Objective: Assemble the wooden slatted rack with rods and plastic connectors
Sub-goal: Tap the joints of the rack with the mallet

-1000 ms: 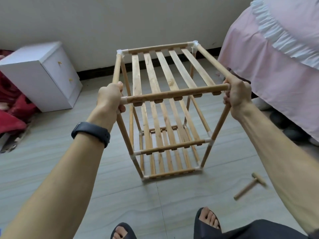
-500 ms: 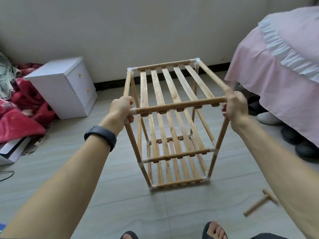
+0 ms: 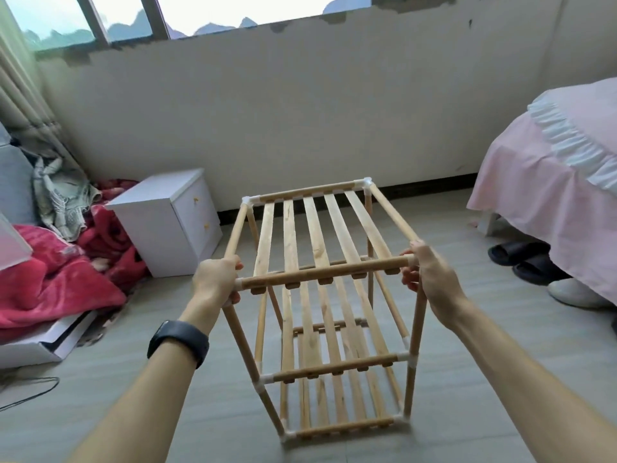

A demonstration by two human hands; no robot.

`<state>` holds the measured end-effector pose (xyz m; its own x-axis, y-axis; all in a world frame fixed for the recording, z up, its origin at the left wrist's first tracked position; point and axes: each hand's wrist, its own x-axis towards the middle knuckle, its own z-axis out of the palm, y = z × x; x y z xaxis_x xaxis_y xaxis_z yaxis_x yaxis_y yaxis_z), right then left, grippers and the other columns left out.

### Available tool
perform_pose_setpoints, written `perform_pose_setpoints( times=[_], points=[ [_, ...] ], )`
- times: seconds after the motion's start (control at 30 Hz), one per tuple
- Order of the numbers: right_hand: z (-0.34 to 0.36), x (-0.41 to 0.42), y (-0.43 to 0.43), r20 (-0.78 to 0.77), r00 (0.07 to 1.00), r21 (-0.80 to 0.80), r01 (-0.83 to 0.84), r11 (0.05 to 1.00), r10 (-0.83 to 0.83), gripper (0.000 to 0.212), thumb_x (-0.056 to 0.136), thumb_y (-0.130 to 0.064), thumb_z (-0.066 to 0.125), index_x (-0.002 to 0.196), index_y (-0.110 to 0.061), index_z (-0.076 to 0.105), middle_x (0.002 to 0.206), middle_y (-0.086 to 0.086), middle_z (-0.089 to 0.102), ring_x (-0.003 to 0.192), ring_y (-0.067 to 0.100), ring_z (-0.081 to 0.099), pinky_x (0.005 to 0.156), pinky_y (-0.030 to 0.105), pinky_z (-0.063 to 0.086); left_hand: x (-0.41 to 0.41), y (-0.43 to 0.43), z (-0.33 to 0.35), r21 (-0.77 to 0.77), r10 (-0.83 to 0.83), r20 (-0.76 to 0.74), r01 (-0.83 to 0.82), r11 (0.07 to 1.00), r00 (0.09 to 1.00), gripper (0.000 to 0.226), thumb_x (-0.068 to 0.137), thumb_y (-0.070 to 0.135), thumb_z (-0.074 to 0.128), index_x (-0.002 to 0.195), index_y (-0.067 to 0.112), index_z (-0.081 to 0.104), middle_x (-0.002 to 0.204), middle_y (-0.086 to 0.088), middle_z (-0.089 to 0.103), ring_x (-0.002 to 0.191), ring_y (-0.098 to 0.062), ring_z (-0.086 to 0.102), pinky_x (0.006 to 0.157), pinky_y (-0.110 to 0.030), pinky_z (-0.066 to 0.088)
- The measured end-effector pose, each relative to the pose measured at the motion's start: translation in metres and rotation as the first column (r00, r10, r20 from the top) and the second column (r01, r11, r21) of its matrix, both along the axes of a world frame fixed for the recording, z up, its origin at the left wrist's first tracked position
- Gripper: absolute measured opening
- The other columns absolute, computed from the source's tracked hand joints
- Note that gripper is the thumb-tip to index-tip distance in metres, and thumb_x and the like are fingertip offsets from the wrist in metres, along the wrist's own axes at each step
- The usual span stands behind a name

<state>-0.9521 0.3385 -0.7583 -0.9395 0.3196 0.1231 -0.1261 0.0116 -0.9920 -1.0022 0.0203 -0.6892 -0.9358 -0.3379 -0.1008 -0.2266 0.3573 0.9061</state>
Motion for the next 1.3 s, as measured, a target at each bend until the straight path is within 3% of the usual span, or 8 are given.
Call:
perform_pose_setpoints(
  times=[0.13, 0.23, 0.37, 0.5, 0.6, 0.9, 1.17, 1.3],
  points=[
    [-0.008, -0.004, 0.004, -0.038, 0.997, 0.001, 0.066, 0.998, -0.066, 0.058, 0.1, -0.059, 0.043, 0.102, -0.004, 0.06, 0.093, 0.023, 0.061, 0.079, 0.023, 0.055, 0.073, 0.031, 0.05, 0.0, 0.001, -0.005, -0.081, 0.001, -0.048, -0.005, 0.997, 0.999, 0.029, 0.104, 0.032, 0.048, 0.108, 0.009, 0.064, 0.082, -0.008, 0.059, 0.068, -0.023, 0.057, 0.062, -0.037, 0.053],
    [-0.006, 0.001, 0.0, -0.035, 0.994, 0.053, 0.104, 0.993, -0.102, 0.063, 0.102, -0.061, 0.037, 0.107, -0.003, 0.061, 0.1, 0.021, 0.067, 0.089, 0.026, 0.062, 0.077, 0.031, 0.046, 0.006, -0.001, -0.003, -0.492, -0.001, -0.26, -0.131, 0.861, 0.966, 0.028, 0.1, 0.032, 0.05, 0.12, 0.014, 0.055, 0.114, -0.013, 0.059, 0.093, -0.027, 0.056, 0.073, -0.037, 0.045],
    [-0.029, 0.032, 0.001, 0.052, 0.987, 0.188, 0.141, 0.972, -0.153, 0.062, 0.101, -0.064, 0.026, 0.115, -0.013, 0.058, 0.107, 0.003, 0.063, 0.097, 0.017, 0.06, 0.079, 0.03, 0.047, 0.035, 0.024, -0.016, -0.742, -0.515, -0.627, -0.245, 0.624, 0.585, 0.036, 0.089, 0.022, 0.055, 0.123, 0.007, 0.054, 0.126, -0.014, 0.05, 0.113, -0.033, 0.048, 0.089, -0.045, 0.042],
    [-0.116, 0.084, 0.025, 0.333, 0.895, 0.193, 0.244, 0.951, -0.297, 0.049, 0.101, -0.06, 0.04, 0.109, -0.016, 0.059, 0.102, -0.003, 0.063, 0.098, 0.018, 0.059, 0.08, 0.034, 0.044, 0.07, 0.086, -0.074, -0.941, -0.9, -0.309, 0.039, 0.336, 0.308, 0.04, 0.084, 0.021, 0.064, 0.122, 0.011, 0.056, 0.126, -0.013, 0.055, 0.111, -0.029, 0.054, 0.089, -0.043, 0.05],
    [-0.203, 0.135, 0.052, 0.585, 0.706, 0.29, 0.277, 0.916, -0.399, 0.036, 0.101, -0.048, 0.052, 0.105, -0.013, 0.058, 0.101, 0.0, 0.063, 0.089, 0.017, 0.057, 0.081, 0.034, 0.043, 0.08, 0.126, -0.131, -0.939, -0.907, -0.022, 0.303, 0.163, 0.42, 0.059, 0.082, 0.03, 0.07, 0.135, 0.012, 0.051, 0.138, -0.012, 0.052, 0.121, -0.031, 0.055, 0.096, -0.05, 0.053],
    [-0.356, 0.217, 0.135, 0.838, 0.167, 0.5, 0.151, 0.853, -0.52, 0.071, 0.1, -0.045, 0.053, 0.143, 0.008, 0.033, 0.146, 0.031, 0.041, 0.134, 0.043, 0.044, 0.105, 0.043, 0.041, 0.044, 0.173, -0.237, -0.807, -0.649, 0.34, 0.566, 0.171, 0.681, 0.062, 0.097, 0.067, 0.02, 0.154, 0.043, 0.015, 0.167, -0.005, 0.019, 0.154, -0.039, 0.008, 0.119, -0.065, 0.015],
    [-0.384, 0.201, 0.138, 0.864, 0.07, 0.499, 0.011, 0.866, -0.499, 0.048, 0.098, -0.019, 0.054, 0.132, 0.011, 0.04, 0.136, 0.028, 0.057, 0.127, 0.04, 0.056, 0.098, 0.038, 0.047, 0.051, 0.179, -0.249, -0.835, -0.604, 0.31, 0.514, 0.196, 0.734, 0.047, 0.103, 0.06, 0.015, 0.146, 0.045, 0.025, 0.156, -0.009, 0.042, 0.152, -0.044, 0.013, 0.115, -0.07, 0.014],
    [-0.364, 0.178, 0.108, 0.94, 0.279, 0.151, 0.171, 0.974, -0.194, 0.018, 0.096, -0.003, 0.048, 0.1, 0.008, 0.062, 0.087, 0.02, 0.07, 0.072, 0.026, 0.072, 0.056, 0.028, 0.057, 0.054, 0.178, -0.242, -0.801, -0.589, 0.384, 0.574, 0.171, 0.711, 0.052, 0.103, 0.061, 0.01, 0.152, 0.047, 0.015, 0.147, -0.007, 0.052, 0.154, -0.042, 0.007, 0.115, -0.072, 0.011]
  ],
)
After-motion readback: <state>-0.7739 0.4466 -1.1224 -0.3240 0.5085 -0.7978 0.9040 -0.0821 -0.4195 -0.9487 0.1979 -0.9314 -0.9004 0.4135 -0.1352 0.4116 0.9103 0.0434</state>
